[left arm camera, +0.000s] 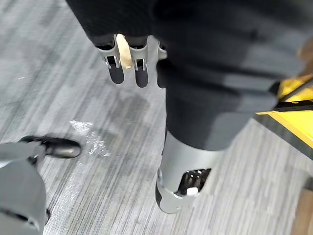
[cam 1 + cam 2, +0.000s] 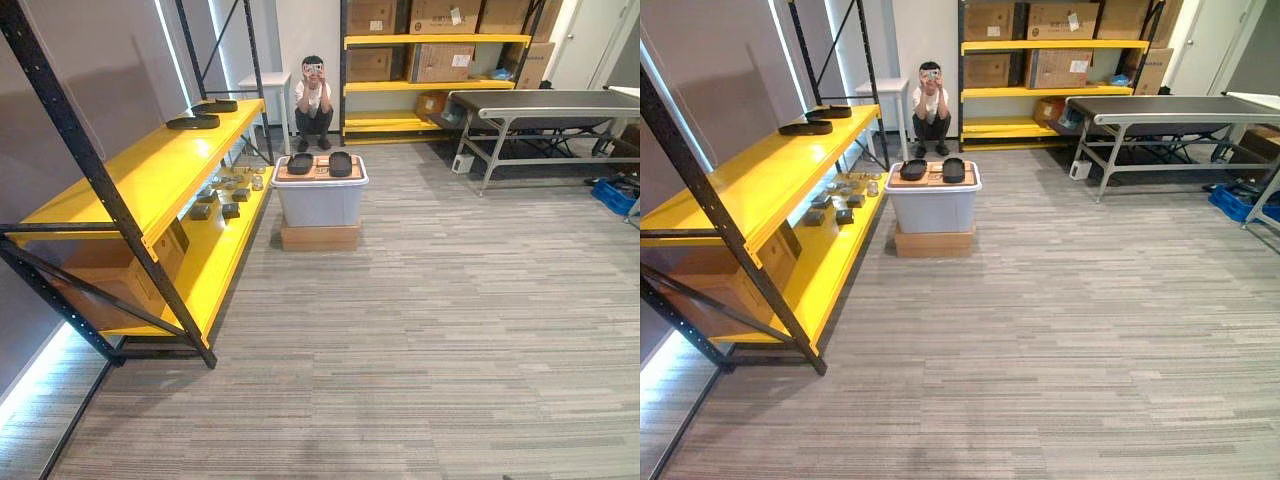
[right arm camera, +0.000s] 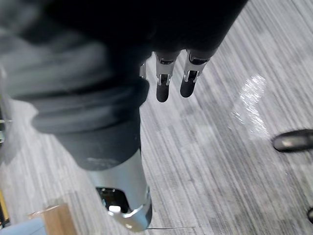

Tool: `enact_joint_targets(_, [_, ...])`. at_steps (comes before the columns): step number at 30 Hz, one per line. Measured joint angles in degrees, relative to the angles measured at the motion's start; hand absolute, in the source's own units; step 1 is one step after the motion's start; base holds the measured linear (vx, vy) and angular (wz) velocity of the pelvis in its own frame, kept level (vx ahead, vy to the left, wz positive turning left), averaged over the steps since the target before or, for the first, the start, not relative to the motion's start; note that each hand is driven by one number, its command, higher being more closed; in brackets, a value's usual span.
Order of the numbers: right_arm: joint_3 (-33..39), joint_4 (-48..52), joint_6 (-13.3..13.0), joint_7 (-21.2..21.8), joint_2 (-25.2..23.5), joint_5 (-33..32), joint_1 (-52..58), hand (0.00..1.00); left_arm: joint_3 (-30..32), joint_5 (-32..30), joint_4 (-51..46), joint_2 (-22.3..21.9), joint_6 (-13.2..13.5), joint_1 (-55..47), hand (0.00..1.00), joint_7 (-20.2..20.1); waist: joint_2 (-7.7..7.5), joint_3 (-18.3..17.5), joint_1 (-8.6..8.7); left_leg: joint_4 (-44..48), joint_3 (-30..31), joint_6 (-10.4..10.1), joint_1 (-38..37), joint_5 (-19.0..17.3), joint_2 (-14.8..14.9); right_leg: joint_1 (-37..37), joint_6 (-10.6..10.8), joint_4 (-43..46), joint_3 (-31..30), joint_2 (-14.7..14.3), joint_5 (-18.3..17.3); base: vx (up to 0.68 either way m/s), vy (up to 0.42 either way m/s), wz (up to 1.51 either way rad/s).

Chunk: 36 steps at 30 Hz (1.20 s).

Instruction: Walk over and take plastic housings, then place them on the shelf

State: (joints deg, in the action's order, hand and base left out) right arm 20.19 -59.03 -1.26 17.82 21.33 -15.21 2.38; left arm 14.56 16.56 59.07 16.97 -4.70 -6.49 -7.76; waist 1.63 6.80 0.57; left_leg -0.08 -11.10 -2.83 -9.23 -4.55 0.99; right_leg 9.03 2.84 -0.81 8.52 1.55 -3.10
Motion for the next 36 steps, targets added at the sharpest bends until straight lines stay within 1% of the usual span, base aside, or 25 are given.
enact_joint_targets(4, [0.09, -0.02, 0.48, 2.61, 0.79, -0.63, 0.67, 0.0, -0.16, -1.11, -0.57, 0.12, -0.4, 0.36, 0.0, -3.87, 0.25, 0.17, 0.44, 0.0, 0.27, 0.01, 0.0, 0.0, 0.03, 0.7, 0.29, -0.23, 0.53, -0.02, -0.2, 0.01, -0.038, 0.04])
enact_joint_targets(6, [0.14, -0.06, 0.53, 3.33, 0.71, -1.45, 1.69, 0.0, -0.26, -0.77, -0.47, 0.11, -0.61, 0.54, 0.0, -5.12, 0.43, 0.23, 0.78, 0.01, 0.45, 0.02, -0.03, 0.01, 0.01, 0.98, 0.59, -0.21, 1.6, 0.06, -0.39, 0.0, -0.033, 0.15])
enact_joint_targets(7, [0.2, -0.11, 0.54, 3.45, 0.6, -2.28, 2.11, 0.0, -0.26, 0.57, -0.48, 0.1, -0.75, 0.66, 0.0, -5.52, 0.56, 0.21, 0.82, 0.01, 0.77, 0.03, -0.05, 0.02, 0.01, 1.04, 0.9, -0.01, 1.86, 0.09, -0.61, -0.02, -0.029, 0.15])
enact_joint_targets(9, [2.45, -0.2, 0.53, 3.36, -0.27, -3.89, 2.48, 0.0, -0.24, 2.88, -0.39, -0.08, -1.14, 0.48, 0.0, -5.73, 0.76, 0.26, 1.02, 0.0, 0.77, 0.03, -0.11, 0.02, 0.08, 1.02, 1.02, 0.22, 1.98, 0.08, -0.72, -0.01, -0.012, 0.04])
enact_joint_targets(11, [4.34, -0.25, 0.52, 3.01, -1.22, -4.98, 2.5, 0.0, -0.22, 3.67, -0.04, -1.01, -1.19, -0.06, 0.0, -5.77, 1.04, 0.17, 1.24, -0.05, 0.51, 0.03, -0.14, 0.02, 0.09, 0.94, 1.01, 0.22, 1.9, 0.08, -0.71, -0.01, -0.007, -0.04])
enact_joint_targets(14, [4.44, -0.32, 0.49, 1.64, -2.82, -4.44, 2.63, 0.0, -0.25, 4.68, 0.85, -3.93, -0.7, -0.6, 0.0, -5.83, 1.38, 0.04, 1.36, -0.25, 0.12, 0.03, -0.49, 0.02, 0.12, 0.94, 0.98, 0.21, 1.68, 0.06, -0.7, -0.02, -0.015, -0.07])
enact_joint_targets(18, [4.3, -0.33, 0.24, -0.25, -5.34, -3.3, 2.8, 0.0, -0.4, 5.34, 0.82, -6.05, -0.33, -0.98, 0.0, -5.83, 1.36, 0.02, 1.34, -0.46, -0.3, 0.04, -1.14, 0.02, 0.34, 1.03, 0.9, 0.21, 1.51, -0.16, -0.64, -0.03, -0.019, -0.04])
enact_joint_targets(22, [3.3, -0.33, -0.16, -0.81, -6.25, -1.13, 2.83, 0.0, -1.71, 5.93, 0.68, -6.15, -0.12, -1.18, 0.0, -5.25, 1.3, -0.14, 1.3, -0.62, -0.74, 0.08, -1.41, 0.05, 0.53, 1.06, 0.59, 0.21, 1.51, -0.34, -0.43, -0.02, -0.027, -0.07])
enact_joint_targets(25, [3.23, -0.33, -0.27, -0.78, -6.28, -0.87, 2.83, 0.0, -2.57, 5.91, 0.67, -6.14, 0.0, -1.24, 0.0, -5.09, 1.12, -0.23, 1.26, -0.62, -0.75, 0.11, -1.47, 0.08, 0.53, 1.34, 0.37, 0.21, 1.61, -0.34, -0.29, 0.0, 0.0, 0.0])
enact_joint_targets(28, [2.08, -0.33, -1.3, -0.59, -6.26, 1.47, 2.92, 0.0, -2.62, 5.92, 0.63, -6.14, 0.0, -1.83, 0.0, -5.09, 0.84, -0.26, 1.25, -0.79, -0.63, 0.12, -2.13, 0.09, 0.53, 2.07, 0.34, 0.19, 1.71, -0.35, -0.26, 0.0, 0.0, 0.0])
enact_joint_targets(35, [1.03, -0.33, -1.3, 0.24, -6.32, 1.57, 3.05, 0.0, -3.18, 5.92, 0.62, -6.09, -0.08, -2.45, 0.0, -5.49, 0.51, -0.38, 1.22, -0.83, 0.3, 0.16, -2.55, 0.45, 0.36, 2.71, 0.33, 0.28, 2.42, -0.26, -0.26, -0.03, -0.022, 0.06])
enact_joint_targets(36, [1.03, -0.33, -1.32, 0.29, -6.32, 2.53, 3.01, 0.0, -3.31, 5.92, 0.62, -6.1, -0.08, -2.65, 0.0, -5.54, 0.5, -0.37, 1.22, -0.84, 0.32, 0.17, -2.63, 0.48, 0.35, 2.7, 0.33, 0.27, 2.42, -0.26, -0.26, -0.05, -0.022, 0.0])
